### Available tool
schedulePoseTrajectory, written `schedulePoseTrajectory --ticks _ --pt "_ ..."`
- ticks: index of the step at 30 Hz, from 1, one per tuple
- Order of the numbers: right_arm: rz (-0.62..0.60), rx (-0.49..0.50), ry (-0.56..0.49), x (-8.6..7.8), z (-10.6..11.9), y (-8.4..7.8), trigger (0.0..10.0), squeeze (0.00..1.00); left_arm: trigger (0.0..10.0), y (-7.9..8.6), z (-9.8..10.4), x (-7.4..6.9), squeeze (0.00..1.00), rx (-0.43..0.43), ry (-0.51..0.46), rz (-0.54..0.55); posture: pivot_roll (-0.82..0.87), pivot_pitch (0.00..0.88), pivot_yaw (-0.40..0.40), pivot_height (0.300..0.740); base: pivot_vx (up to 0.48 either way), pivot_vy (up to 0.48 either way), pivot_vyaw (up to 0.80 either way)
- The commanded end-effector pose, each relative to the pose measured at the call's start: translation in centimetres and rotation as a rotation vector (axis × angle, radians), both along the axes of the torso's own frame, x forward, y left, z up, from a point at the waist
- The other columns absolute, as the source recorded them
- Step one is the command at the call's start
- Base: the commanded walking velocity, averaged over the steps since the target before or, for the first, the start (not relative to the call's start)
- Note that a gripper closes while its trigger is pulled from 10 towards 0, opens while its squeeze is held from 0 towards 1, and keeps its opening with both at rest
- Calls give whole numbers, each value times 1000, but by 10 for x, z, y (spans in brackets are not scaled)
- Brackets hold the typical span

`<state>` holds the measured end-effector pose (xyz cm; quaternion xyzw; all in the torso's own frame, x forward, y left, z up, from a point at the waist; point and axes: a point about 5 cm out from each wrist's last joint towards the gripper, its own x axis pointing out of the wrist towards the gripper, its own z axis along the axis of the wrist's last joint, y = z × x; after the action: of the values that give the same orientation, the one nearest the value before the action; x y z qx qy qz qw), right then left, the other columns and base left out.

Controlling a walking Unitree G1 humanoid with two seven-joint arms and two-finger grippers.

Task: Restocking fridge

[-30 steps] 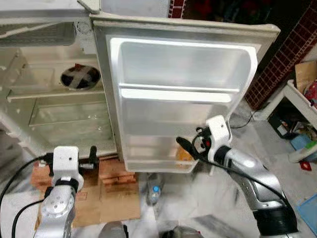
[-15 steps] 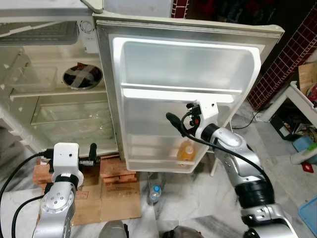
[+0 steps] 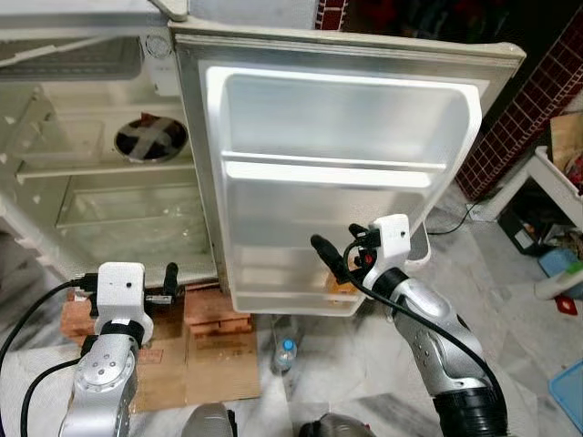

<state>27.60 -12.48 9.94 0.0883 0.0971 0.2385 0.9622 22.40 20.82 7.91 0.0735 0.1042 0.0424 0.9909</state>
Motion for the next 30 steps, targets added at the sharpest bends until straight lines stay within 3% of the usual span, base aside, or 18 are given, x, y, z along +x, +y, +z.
schedulePoseTrajectory --ticks 1,9,30 --pt "-16 3 6 -2 1 -4 10000 0 10000 -1 1 2 0 1 -1 -18 56 124 -49 740 0 0 0" --pt "-17 2 20 -7 1 -5 10000 0 10000 -1 0 2 0 1 0 -21 48 139 -51 736 0 0 0" --pt "13 3 4 -1 6 0 10000 0 10000 -2 1 4 0 3 -3 -17 51 140 -54 606 0 0 0"
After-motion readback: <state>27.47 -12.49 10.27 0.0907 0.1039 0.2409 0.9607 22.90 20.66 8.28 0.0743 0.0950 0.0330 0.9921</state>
